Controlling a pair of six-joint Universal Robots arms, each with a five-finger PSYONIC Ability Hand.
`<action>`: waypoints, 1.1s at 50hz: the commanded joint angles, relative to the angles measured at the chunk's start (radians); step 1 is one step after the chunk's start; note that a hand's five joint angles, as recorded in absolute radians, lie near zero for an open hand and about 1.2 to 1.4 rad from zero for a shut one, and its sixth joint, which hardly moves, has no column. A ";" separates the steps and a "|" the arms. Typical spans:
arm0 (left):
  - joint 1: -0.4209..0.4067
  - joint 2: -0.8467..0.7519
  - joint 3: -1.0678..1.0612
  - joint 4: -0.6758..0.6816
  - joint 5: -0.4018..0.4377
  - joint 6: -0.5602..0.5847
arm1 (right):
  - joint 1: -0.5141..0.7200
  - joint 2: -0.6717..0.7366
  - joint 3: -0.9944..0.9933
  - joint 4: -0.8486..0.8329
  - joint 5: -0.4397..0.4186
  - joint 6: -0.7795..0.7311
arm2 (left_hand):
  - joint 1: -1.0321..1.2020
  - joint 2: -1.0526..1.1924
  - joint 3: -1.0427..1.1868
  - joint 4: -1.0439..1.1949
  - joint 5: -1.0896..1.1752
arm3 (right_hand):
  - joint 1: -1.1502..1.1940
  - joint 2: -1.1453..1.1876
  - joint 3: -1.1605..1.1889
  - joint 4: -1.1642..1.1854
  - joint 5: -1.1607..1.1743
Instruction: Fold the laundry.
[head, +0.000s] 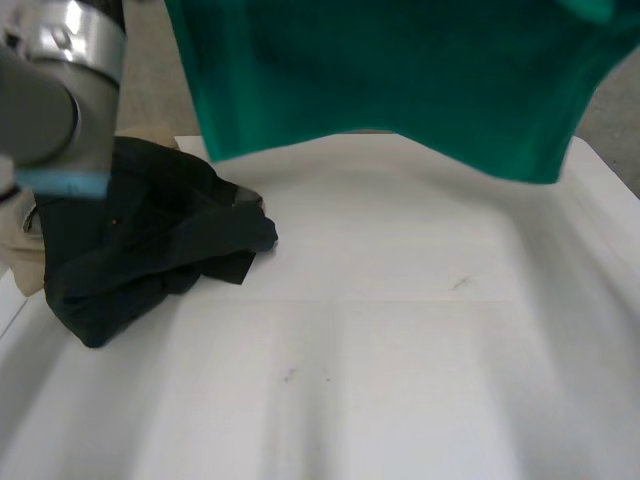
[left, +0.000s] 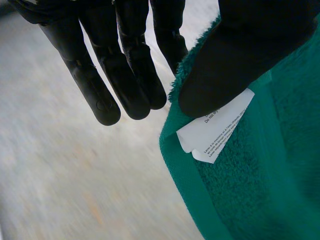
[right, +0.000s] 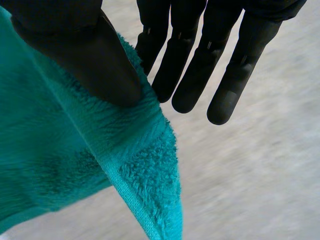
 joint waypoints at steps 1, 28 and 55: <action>-0.008 0.038 -0.350 -0.021 0.006 -0.003 | -0.013 0.021 0.149 0.218 -0.079 -0.002 | 0.262 0.197 0.199 0.194 0.219 | 0.273 0.220 0.205 0.197 0.214; -0.017 0.090 -0.605 -0.035 0.041 -0.015 | -0.169 0.150 0.350 0.358 -0.240 0.119 | 0.262 0.197 0.199 0.194 0.219 | -0.422 -0.475 -0.490 -0.498 -0.481; -0.016 0.105 -0.611 -0.070 0.044 -0.068 | -0.335 0.092 0.686 0.211 -0.440 -0.174 | 0.262 0.197 0.199 0.194 0.219 | -0.572 -0.624 -0.639 -0.648 -0.631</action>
